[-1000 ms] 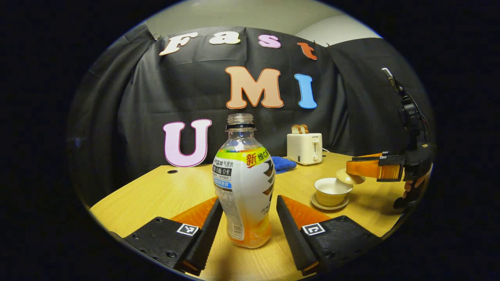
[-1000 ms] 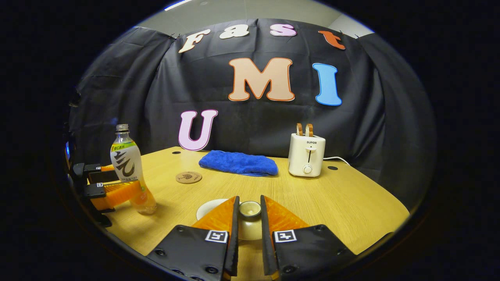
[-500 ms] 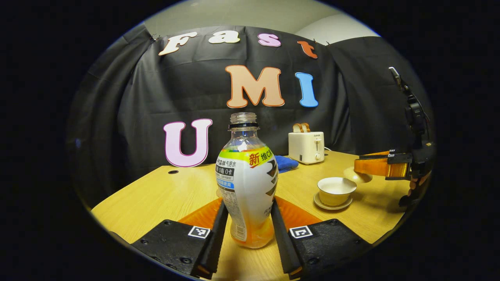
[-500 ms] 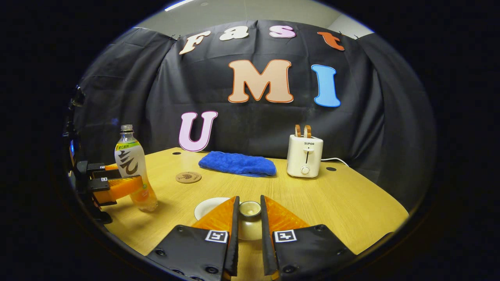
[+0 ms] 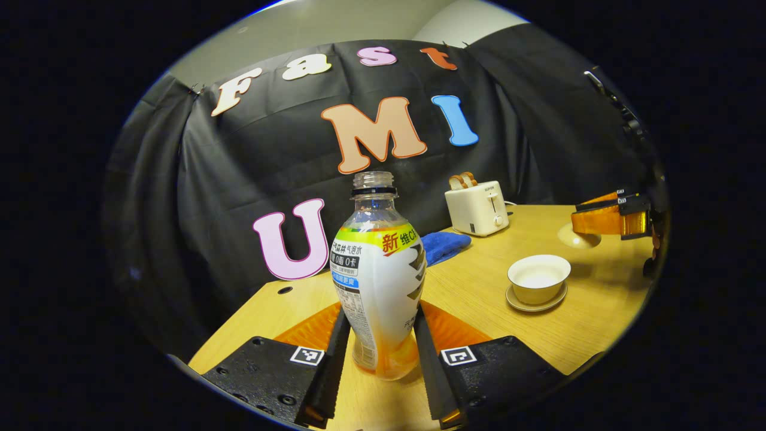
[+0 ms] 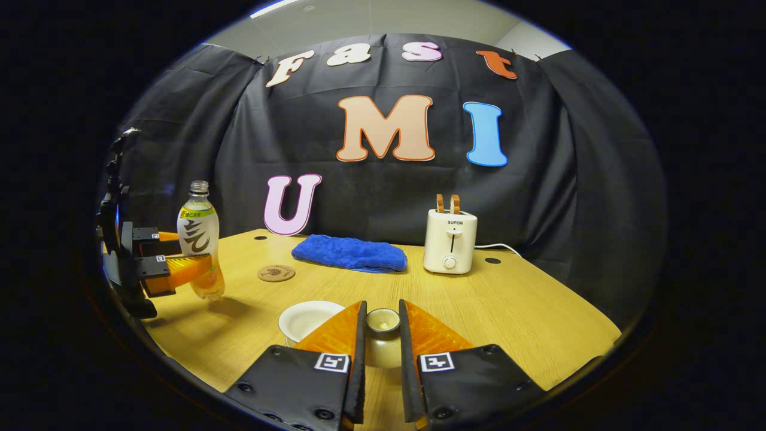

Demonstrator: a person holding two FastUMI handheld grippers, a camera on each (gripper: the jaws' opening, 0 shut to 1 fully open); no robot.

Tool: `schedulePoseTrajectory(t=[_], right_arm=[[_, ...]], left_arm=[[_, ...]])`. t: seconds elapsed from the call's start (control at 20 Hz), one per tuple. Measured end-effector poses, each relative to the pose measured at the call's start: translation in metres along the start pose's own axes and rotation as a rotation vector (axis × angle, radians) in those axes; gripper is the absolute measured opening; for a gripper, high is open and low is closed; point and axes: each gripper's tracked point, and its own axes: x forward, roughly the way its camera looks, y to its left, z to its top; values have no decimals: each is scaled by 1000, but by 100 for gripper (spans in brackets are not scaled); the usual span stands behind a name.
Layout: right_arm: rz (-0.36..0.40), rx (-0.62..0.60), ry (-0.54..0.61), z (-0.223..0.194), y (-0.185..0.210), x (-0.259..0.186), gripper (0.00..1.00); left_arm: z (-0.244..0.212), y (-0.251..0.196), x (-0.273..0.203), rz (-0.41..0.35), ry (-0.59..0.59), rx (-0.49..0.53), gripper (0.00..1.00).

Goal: Open the teacup lid with one hand, grasp the water bottle and pour water into the teacup with the other hand; after pouring, place the water bottle on the coaster and then close the teacup lid.

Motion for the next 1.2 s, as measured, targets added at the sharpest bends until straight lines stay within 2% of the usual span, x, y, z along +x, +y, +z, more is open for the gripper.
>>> schedulePoseTrajectory(t=[0.2, 0.35, 0.45, 0.55, 0.6, 0.8, 1.0, 1.2], right_arm=[[-15, 1, -2, -3, -12, -4, 29], [-25, 0, 0, -6, -20, -7, 31], [-23, 15, -2, -8, -23, -8, 29], [-22, 21, 3, -11, -24, -8, 31], [-21, 22, 3, -11, -26, -10, 31], [-17, 17, -5, -10, -29, -12, 29], [-23, 27, -10, -12, -35, -14, 31], [-24, 33, -16, -11, -38, -16, 28]], left_arm=[[9, -9, 9, -21, -8, 141, 56], [10, -19, 14, -40, -7, 267, 56], [15, -33, 18, -67, -29, 330, 56], [10, -44, 23, -89, -24, 391, 56], [8, -50, 27, -105, -21, 450, 56], [0, -51, 37, -87, 4, 593, 56], [-8, -53, 40, -114, 37, 684, 56], [-8, -55, 37, -123, 43, 855, 56]])
